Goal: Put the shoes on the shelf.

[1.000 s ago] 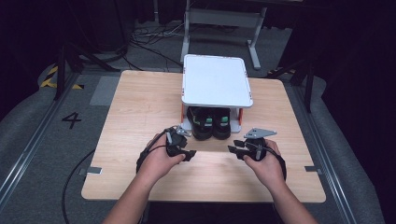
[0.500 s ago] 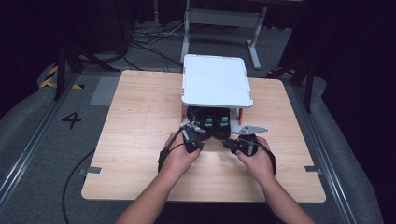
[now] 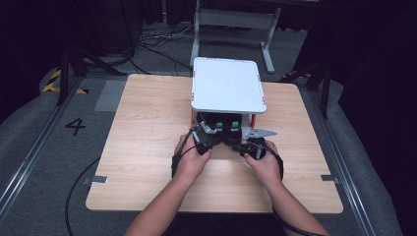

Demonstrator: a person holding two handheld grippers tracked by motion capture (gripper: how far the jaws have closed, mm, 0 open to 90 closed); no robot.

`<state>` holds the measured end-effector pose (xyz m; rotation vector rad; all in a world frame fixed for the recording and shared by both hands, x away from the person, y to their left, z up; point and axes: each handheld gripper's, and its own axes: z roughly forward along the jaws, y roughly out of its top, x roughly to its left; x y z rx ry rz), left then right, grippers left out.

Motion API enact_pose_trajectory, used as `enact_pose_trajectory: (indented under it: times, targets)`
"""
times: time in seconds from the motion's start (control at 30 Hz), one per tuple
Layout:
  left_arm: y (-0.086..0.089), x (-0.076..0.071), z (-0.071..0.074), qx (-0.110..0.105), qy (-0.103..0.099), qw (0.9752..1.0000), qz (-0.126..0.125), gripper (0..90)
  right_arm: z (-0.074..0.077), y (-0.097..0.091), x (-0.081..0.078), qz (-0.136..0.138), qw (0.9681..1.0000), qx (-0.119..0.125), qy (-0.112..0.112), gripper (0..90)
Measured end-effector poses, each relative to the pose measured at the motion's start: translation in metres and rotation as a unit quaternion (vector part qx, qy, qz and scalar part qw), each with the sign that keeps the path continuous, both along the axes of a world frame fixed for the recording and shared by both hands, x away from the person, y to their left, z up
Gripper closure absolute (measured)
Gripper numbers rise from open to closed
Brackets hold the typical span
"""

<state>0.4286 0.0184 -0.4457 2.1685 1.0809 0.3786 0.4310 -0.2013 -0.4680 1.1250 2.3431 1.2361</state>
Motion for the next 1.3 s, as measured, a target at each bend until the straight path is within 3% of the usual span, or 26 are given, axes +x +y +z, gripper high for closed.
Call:
enact_pose_trajectory:
  times: [0.2,0.4,0.43,0.47,0.5,0.53,0.57,0.6,0.67,0.8,0.9,0.97,1.03,1.1,1.3]
  targets:
    - [-0.005,0.020,-0.001,0.018,-0.023,0.9996,0.006,86.2,-0.004,0.005,0.016,-0.017,0.9998,0.007,-0.007,89.0]
    - [-0.010,0.041,0.001,0.036,-0.030,0.9987,0.018,85.6,-0.004,0.012,0.035,-0.028,0.9995,-0.002,-0.016,88.2]
    - [-0.006,0.048,0.001,0.061,-0.050,0.9968,-0.012,84.5,-0.004,0.013,0.039,-0.029,0.9994,-0.002,-0.017,87.7]
    - [-0.006,0.050,-0.001,0.057,-0.049,0.9970,-0.016,84.8,-0.004,0.014,0.042,-0.029,0.9994,-0.003,-0.018,87.7]
    - [-0.008,0.049,-0.005,0.046,-0.046,0.9979,0.005,84.8,-0.004,0.014,0.043,-0.031,0.9994,-0.004,-0.017,87.4]
    - [-0.008,0.052,-0.006,0.050,-0.057,0.9971,0.003,83.2,-0.005,0.015,0.046,-0.032,0.9992,-0.008,-0.024,87.3]
    - [-0.008,0.053,-0.007,0.043,-0.049,0.9979,0.002,83.1,-0.005,0.015,0.048,-0.033,0.9992,-0.007,-0.023,87.5]
    - [-0.007,0.055,-0.008,0.041,-0.059,0.9974,0.007,83.4,-0.005,0.015,0.050,-0.031,0.9992,-0.006,-0.025,87.4]
    - [-0.007,0.057,-0.010,0.035,-0.059,0.9974,0.023,83.4,-0.005,0.014,0.052,-0.031,0.9990,-0.009,-0.030,87.5]
    - [-0.008,0.061,-0.013,0.017,-0.050,0.9984,0.017,84.3,-0.006,0.013,0.057,-0.036,0.9990,-0.005,-0.025,87.3]
    - [-0.009,0.060,-0.013,0.009,-0.048,0.9987,0.013,80.0,-0.006,0.012,0.059,-0.032,0.9991,-0.007,-0.028,84.1]
    - [-0.011,0.057,-0.012,-0.005,-0.050,0.9987,0.009,70.5,-0.005,0.013,0.056,-0.031,0.9991,-0.002,-0.028,75.4]
    - [-0.010,0.051,-0.010,-0.017,-0.042,0.9990,-0.004,65.6,-0.003,0.013,0.052,-0.026,0.9991,-0.005,-0.033,72.2]
    - [-0.011,0.040,-0.008,-0.034,-0.027,0.9991,0.003,59.5,0.002,0.010,0.044,-0.017,0.9994,0.001,-0.029,68.9]
    - [-0.001,0.008,0.015,-0.031,-0.039,0.9988,-0.003,53.3,0.026,-0.004,0.018,0.005,0.9987,-0.002,-0.050,60.7]
